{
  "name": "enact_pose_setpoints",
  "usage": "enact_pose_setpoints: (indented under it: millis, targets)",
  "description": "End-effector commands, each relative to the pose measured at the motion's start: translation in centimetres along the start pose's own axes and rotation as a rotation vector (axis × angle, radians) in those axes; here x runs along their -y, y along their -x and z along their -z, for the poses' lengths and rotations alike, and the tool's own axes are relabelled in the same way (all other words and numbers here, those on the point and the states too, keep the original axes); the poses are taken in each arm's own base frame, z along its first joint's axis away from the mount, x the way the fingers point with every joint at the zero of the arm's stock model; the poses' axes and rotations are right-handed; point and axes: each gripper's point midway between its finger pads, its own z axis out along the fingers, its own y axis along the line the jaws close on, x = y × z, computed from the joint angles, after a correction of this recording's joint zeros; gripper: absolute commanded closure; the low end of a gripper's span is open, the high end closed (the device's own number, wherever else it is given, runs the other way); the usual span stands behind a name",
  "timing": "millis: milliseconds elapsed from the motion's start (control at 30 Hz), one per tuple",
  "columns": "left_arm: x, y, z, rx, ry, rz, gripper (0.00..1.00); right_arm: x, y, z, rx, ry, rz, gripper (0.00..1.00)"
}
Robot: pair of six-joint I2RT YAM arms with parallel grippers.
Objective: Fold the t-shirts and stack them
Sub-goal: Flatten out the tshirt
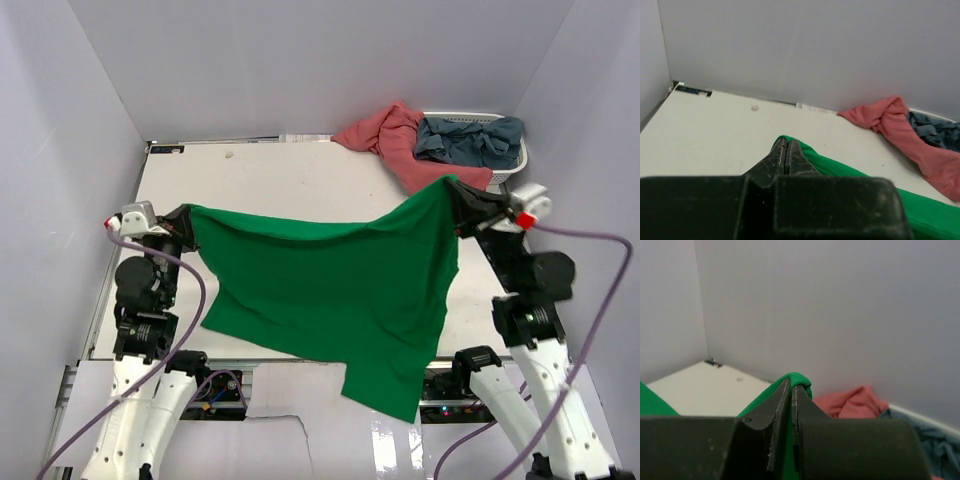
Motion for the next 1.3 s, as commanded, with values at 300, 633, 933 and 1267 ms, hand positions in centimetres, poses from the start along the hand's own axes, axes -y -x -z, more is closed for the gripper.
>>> enact_pose_setpoints:
  millis: [300,633,933,1267]
  targets:
    - [-3.5,-9.9,-6.5,-0.198,0.192,0.062,1.0,3.1,-17.2,-7.6,-0.351,-0.042,-0.167,0.92]
    - [-4.6,-19.1,-15.8,-0.382,0.254,0.034,1.0,6.1,-29.0,-13.9,-0.573,-0.064,-0.193,0.92]
    - [-6.9,-25.0,-21.5,-0.451,0.321,-0.057,1.0,7.9,-40.8,-18.3,-0.729,-0.063,-0.239,0.92]
    - [-11.1,-26.0,-23.9,-0.444,0.405,-0.082,1.0,11.9,-45.9,-19.0,-0.773,-0.155,-0.221,0.92]
